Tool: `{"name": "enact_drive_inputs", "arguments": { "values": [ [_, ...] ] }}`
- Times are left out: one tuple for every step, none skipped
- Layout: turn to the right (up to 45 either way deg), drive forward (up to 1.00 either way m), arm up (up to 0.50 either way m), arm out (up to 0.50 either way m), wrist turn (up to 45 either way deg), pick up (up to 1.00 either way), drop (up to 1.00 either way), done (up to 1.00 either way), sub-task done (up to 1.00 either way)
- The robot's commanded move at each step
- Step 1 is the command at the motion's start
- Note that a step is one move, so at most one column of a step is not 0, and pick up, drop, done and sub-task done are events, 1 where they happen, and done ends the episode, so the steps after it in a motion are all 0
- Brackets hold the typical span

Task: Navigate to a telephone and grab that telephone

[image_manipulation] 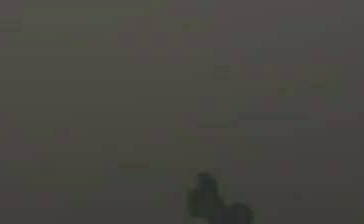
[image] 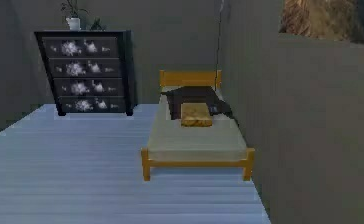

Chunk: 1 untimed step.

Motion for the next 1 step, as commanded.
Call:
{"name": "enact_drive_inputs", "arguments": {
  "values": [
    [-33.0, 0.0, 0.0, 0.0, 0.0, 0.0, 0.0, 0.0, 0.0]
  ]
}}
